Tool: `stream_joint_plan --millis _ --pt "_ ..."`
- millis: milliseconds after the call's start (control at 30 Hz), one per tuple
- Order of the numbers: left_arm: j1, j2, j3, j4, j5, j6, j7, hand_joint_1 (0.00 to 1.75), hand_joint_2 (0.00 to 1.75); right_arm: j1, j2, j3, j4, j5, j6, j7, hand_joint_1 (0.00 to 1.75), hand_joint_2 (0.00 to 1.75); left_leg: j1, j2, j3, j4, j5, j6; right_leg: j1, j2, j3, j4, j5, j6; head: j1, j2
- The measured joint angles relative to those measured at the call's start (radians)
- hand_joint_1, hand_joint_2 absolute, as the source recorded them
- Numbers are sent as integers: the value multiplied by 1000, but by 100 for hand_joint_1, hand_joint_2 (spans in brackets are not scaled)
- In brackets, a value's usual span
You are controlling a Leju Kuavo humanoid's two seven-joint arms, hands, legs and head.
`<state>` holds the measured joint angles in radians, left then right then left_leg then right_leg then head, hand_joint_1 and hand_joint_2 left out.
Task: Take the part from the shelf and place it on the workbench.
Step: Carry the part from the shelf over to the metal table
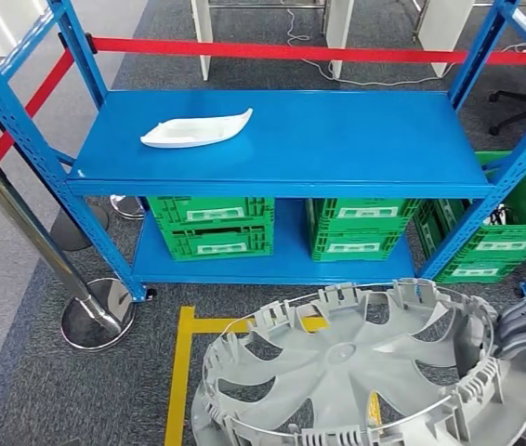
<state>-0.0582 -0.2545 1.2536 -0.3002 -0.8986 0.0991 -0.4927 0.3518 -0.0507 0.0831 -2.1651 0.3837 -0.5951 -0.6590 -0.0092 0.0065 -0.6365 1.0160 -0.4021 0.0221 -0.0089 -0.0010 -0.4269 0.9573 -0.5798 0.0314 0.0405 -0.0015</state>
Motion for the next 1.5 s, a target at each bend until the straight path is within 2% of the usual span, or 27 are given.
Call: stream_joint_plan --millis 33,67,100,167,200,233,300,367,433,467,533,567,633,700,733,767,800,867,933,1000,1167,1233,1300,1333,1367,1400,1500 --pt "3 0 3 0 -8 10 19 0 175 1 0 0 2 0 0 1 175 175 1 -1 -5 2 0 -6 -1 -1 -12 2 7 -7 0 0" --pt "6 0 6 1 -15 18 35 0 175 3 0 0 3 0 -1 2 175 175 2 -3 -12 14 -20 -13 -2 -3 -22 3 17 -15 -1 0" --pt "10 0 9 1 -18 22 44 0 175 5 0 0 4 1 -1 5 175 175 4 -4 -20 43 -60 -20 -4 -4 -34 2 28 -23 -4 0" --pt "14 1 11 1 -20 25 52 0 175 11 0 0 6 1 1 13 175 175 8 -4 -38 149 -170 -31 -3 -7 -58 3 50 -32 -8 0" --pt "15 1 12 1 -20 24 53 0 175 15 0 -1 7 1 2 16 175 175 10 -4 -44 211 -208 -34 -2 -8 -68 5 60 -33 -9 0" --pt "15 2 12 1 -21 23 53 0 175 17 0 -1 9 1 4 19 175 175 11 -4 -41 257 -219 -36 -1 -10 -80 8 71 -32 -9 0" --pt "14 3 12 1 -22 20 53 0 175 20 0 -1 12 3 6 22 175 175 11 -4 -3 265 -179 -33 0 -11 -111 19 91 -31 -9 0" --pt "13 5 12 1 -23 19 52 0 175 22 0 -1 13 4 7 24 175 175 10 -6 91 149 -134 -23 1 -10 -142 33 106 -27 -9 0" --pt "12 6 12 1 -25 17 45 0 175 23 0 -2 13 9 9 31 175 175 6 -8 176 14 -141 -12 3 -10 -162 43 121 -19 -8 0" --pt "11 7 12 1 -26 14 38 0 175 23 0 -3 13 13 11 36 175 175 3 -9 193 -22 -149 -9 3 -10 -170 45 129 -14 -8 0" --pt "9 8 12 1 -25 6 21 0 175 23 0 -3 15 21 16 45 175 175 2 -7 182 -41 -143 0 2 -10 -184 47 142 -1 -8 0" --pt "8 8 12 2 -24 3 15 0 175 24 0 -3 16 24 18 48 175 175 3 -5 171 -43 -133 7 0 -8 -193 54 131 4 -7 0" --pt "6 8 12 2 -23 1 9 0 175 25 0 -3 21 25 20 51 175 175 6 0 145 -46 -110 21 -2 -5 -221 117 50 12 -4 0" --pt "5 8 12 2 -23 -1 6 0 175 26 0 -3 25 26 22 52 175 175 3 2 118 -44 -88 27 -2 -3 -248 237 -43 17 -1 0" --pt "5 8 12 2 -23 -2 4 0 175 26 0 -3 27 26 22 53 175 175 2 3 102 -43 -76 27 -3 -3 -251 289 -58 19 -1 0" --pt "5 9 12 2 -23 -4 1 0 175 26 0 -3 29 27 23 54 175 175 1 4 86 -40 -65 27 -3 -3 -243 319 -47 21 -1 0" --pt "5 9 12 3 -23 -6 -2 0 175 25 0 -2 30 28 23 54 175 175 1 5 68 -35 -55 25 -3 -3 -220 317 -17 21 -1 0" --pt "3 9 12 3 -23 -7 -6 0 175 25 0 -2 32 30 22 57 175 175 2 3 36 -20 -38 20 -4 2 -125 216 33 21 0 0" --pt "1 8 12 3 -23 -4 -6 0 175 26 0 -1 32 40 19 62 175 175 0 -3 15 -6 -27 9 -4 21 -15 65 15 15 -2 0" --pt "0 8 12 3 -23 -1 -4 0 175 28 0 -1 32 50 15 66 175 175 -3 -8 7 0 -21 2 -4 33 31 -7 -15 10 -3 0" --pt "-1 8 12 3 -27 5 6 0 175 34 0 0 32 63 8 74 175 175 -3 -13 2 -1 -7 -4 -1 26 16 -8 -15 1 -2 0" --pt "6 10 12 3 -44 14 30 0 175 51 0 3 32 74 -8 81 175 175 3 -16 -25 88 -84 -23 -3 0 -1 -6 2 -18 -6 0" --pt "14 13 12 3 -59 21 47 0 175 67 0 5 31 76 -23 84 175 175 9 -16 -58 232 -180 -40 -3 -32 -18 -4 18 -31 -10 0" --pt "15 13 12 3 -62 20 48 0 175 69 0 6 31 73 -25 84 175 175 10 -15 -56 262 -183 -41 -2 -42 -22 -1 20 -30 -11 0" --pt "16 14 12 3 -66 18 48 0 175 71 0 7 31 69 -27 82 175 175 10 -13 -38 254 -168 -40 -1 -52 -23 2 21 -30 -10 0" --pt "16 15 11 3 -70 16 47 0 175 71 0 8 31 65 -28 81 175 175 10 -9 -4 210 -142 -36 0 -61 -23 5 20 -30 -11 0" --pt "16 22 10 3 -75 8 39 0 175 72 0 11 30 57 -28 76 175 175 -4 35 93 37 -86 -8 6 -87 -23 13 20 -22 -9 0"
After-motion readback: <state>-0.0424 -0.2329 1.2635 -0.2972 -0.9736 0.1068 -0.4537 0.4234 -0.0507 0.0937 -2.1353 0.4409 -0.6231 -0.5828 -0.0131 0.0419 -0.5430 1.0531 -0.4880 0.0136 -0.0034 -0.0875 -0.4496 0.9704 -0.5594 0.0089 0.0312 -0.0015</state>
